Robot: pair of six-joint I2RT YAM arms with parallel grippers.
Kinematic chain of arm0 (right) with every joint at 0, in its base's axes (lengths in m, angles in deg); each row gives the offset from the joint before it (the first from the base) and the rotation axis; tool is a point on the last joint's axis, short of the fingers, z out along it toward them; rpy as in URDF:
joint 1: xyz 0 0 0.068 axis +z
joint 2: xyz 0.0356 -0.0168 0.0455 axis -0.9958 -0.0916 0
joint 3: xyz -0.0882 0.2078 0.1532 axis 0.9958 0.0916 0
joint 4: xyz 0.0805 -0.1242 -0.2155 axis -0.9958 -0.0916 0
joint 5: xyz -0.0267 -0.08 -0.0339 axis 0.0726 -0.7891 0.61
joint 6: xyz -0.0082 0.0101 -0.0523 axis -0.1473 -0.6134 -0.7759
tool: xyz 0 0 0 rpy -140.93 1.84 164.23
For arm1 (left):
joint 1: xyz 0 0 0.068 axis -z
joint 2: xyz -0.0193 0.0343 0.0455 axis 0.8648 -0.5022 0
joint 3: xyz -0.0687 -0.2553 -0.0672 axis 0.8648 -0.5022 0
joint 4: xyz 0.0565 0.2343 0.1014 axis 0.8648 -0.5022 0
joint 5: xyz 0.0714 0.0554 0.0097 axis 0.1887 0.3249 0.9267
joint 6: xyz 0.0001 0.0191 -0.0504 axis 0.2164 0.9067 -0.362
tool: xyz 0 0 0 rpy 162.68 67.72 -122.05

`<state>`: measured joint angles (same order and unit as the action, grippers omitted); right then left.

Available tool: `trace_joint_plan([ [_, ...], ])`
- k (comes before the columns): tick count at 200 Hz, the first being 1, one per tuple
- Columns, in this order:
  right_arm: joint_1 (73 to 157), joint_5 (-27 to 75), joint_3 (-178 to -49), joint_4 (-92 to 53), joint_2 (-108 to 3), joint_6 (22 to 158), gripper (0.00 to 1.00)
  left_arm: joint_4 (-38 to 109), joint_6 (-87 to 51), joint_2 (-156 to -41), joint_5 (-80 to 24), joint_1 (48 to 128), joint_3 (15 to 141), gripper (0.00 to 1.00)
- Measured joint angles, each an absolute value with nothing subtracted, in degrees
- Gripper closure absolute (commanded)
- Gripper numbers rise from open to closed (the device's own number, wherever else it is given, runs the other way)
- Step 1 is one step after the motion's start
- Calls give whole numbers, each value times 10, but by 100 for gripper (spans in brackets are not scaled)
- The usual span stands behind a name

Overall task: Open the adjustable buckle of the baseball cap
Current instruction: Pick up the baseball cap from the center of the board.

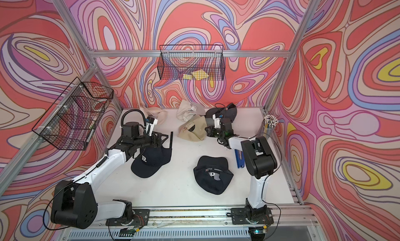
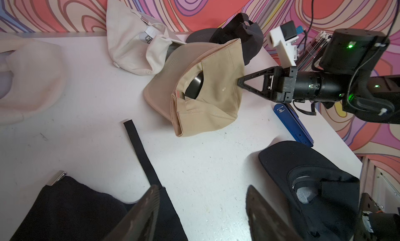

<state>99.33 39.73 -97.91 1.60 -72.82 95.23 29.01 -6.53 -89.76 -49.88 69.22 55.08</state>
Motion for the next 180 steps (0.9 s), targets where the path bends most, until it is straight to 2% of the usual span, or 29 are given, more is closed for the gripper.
trace_joint_plan([
  [45,995,442,-974,-9,-641,867,100,284,-42,-860,-491,724,580,38],
  [84,999,450,-954,-54,-567,815,100,289,-12,-854,-492,747,601,33],
  [180,1001,505,-925,-112,-442,800,100,336,18,-854,-555,756,594,29],
])
